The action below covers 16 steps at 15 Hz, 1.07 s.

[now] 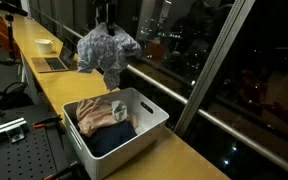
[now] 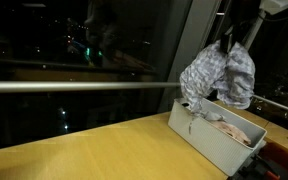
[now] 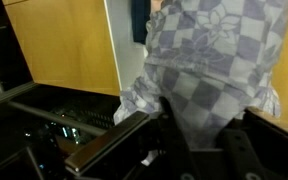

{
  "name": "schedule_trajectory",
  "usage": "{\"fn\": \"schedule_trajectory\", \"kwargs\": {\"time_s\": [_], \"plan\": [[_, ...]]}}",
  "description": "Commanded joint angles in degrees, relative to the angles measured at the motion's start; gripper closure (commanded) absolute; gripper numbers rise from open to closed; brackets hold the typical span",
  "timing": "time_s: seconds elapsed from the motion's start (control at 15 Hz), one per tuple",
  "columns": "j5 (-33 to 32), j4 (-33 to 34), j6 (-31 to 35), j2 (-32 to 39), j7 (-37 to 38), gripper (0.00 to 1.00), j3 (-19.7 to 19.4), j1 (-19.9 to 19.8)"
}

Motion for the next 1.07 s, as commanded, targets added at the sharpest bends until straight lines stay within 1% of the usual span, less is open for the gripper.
{"fn": "schedule_trajectory", "kwargs": {"time_s": [0.0, 0.2, 0.33, 0.47, 0.73, 1.0], "plan": [[0.4, 3.57, -4.35, -2.13, -3.53, 0.96, 1.44, -3.44], [0.86, 3.52, -4.11, -2.45, -4.36, 0.96, 1.39, -5.13], [1.14, 2.06, -2.78, -2.31, -4.1, 0.96, 1.19, -5.92], [0.67, -0.09, -1.92, -2.39, -3.4, 0.96, 0.98, -6.52], [0.79, -6.5, 0.94, -4.85, -3.35, 0.96, 0.1, -8.55], [0.23, -10.04, 2.49, -5.74, -3.84, 0.96, -0.51, -10.97]]}}
